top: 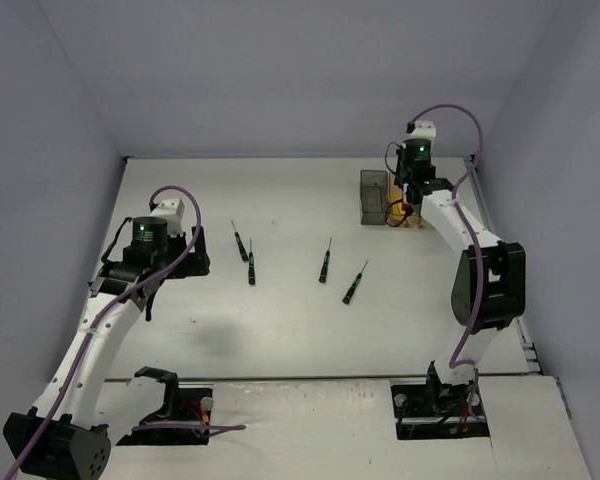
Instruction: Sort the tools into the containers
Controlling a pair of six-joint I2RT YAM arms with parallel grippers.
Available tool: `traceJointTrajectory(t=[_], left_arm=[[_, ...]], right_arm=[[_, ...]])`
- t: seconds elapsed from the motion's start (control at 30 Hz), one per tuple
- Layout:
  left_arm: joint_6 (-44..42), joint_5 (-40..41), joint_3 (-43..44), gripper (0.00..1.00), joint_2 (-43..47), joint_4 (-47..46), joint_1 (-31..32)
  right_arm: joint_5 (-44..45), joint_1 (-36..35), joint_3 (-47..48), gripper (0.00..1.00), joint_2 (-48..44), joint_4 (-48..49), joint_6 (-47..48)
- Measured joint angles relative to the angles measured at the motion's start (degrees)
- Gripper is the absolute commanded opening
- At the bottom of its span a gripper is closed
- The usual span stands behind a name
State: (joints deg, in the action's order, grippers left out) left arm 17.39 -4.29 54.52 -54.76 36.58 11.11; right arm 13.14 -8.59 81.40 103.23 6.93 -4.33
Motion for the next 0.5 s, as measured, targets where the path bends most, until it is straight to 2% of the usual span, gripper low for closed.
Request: traceJointTrajectory(t=[0.23,0.4,0.47,0.5], left_arm=[[0.0,0.0,0.0,0.81,-0.4,0.0,0.0],[0.0,0.0,0.0,0.81,-0.7,0.0,-0.2],[0.0,0.0,0.0,0.81,-0.7,0.0,-0.3],[0.0,0.0,0.0,0.81,-0.7,0.0,-0.4]], right_arm=[[-4.3,3.8,9.9,0.04,11.9,0.8,4.6],[-6.3,4.1,11.2,0.14,17.9,-0.2,5.8],[-6.9,4.1,11.2,0.24,19.3,-0.8,5.9],[-7.2,4.1,11.2,0.24,19.6,-0.8,5.9]])
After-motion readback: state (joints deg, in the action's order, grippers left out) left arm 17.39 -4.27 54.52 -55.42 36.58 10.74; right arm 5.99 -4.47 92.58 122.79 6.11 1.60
